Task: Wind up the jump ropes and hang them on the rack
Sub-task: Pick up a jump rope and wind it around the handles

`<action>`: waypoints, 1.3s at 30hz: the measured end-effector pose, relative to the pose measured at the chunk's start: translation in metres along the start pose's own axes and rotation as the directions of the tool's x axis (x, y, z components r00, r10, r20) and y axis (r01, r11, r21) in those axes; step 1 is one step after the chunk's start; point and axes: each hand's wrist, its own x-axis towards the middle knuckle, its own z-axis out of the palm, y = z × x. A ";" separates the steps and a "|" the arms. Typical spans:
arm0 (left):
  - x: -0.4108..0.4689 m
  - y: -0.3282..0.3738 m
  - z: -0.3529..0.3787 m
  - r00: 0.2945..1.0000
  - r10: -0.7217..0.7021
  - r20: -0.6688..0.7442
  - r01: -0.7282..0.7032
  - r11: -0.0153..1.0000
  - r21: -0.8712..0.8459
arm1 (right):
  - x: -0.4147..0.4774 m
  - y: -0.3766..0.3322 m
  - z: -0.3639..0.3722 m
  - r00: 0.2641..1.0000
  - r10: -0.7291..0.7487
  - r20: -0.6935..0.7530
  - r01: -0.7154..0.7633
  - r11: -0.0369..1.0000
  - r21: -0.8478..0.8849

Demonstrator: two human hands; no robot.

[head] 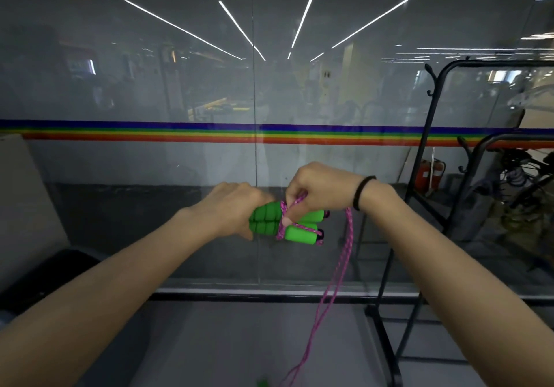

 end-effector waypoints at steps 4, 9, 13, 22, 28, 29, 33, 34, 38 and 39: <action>-0.007 -0.008 -0.014 0.981 0.137 0.137 -0.077 0.925 -0.373 | 0.007 0.014 -0.007 0.999 -0.023 -0.046 0.043 0.876 0.481; -0.015 -0.002 -0.009 0.988 0.154 -0.002 -0.082 0.514 -0.854 | 0.003 0.027 0.021 0.955 -0.267 -0.127 0.180 0.185 0.966; -0.010 -0.003 -0.006 0.989 -0.083 -0.125 -0.096 0.291 -0.952 | 0.006 0.028 0.055 0.986 0.122 -0.113 0.085 0.215 0.973; 0.005 -0.010 0.018 0.937 -0.271 -0.222 0.045 0.722 -0.690 | -0.011 0.002 0.035 0.997 0.082 0.001 -0.082 0.996 0.022; 0.003 0.001 0.006 0.993 0.014 -0.121 -0.015 1.000 -0.006 | -0.010 -0.007 -0.006 0.997 0.060 0.041 -0.058 0.997 -0.047; 0.001 0.002 0.001 0.995 0.060 -0.079 -0.059 0.998 0.007 | -0.008 -0.003 -0.008 0.998 0.060 0.018 -0.060 0.998 0.000; -0.008 0.008 0.002 0.968 0.246 -0.046 -0.250 0.959 -0.138 | -0.006 0.013 -0.008 1.000 0.021 -0.023 -0.009 0.906 0.423; -0.009 0.010 0.006 0.962 0.244 -0.125 -0.270 0.925 -0.267 | -0.006 0.020 -0.002 0.999 0.011 -0.044 0.015 0.826 0.563; -0.011 0.013 0.011 0.936 -0.069 -0.345 -0.242 0.586 -0.773 | -0.004 0.030 0.032 0.988 -0.112 -0.107 0.126 0.182 0.975; -0.009 0.013 0.012 0.929 -0.155 -0.336 -0.202 0.546 -0.813 | 0.001 0.032 0.043 0.995 0.009 -0.097 0.093 0.218 0.972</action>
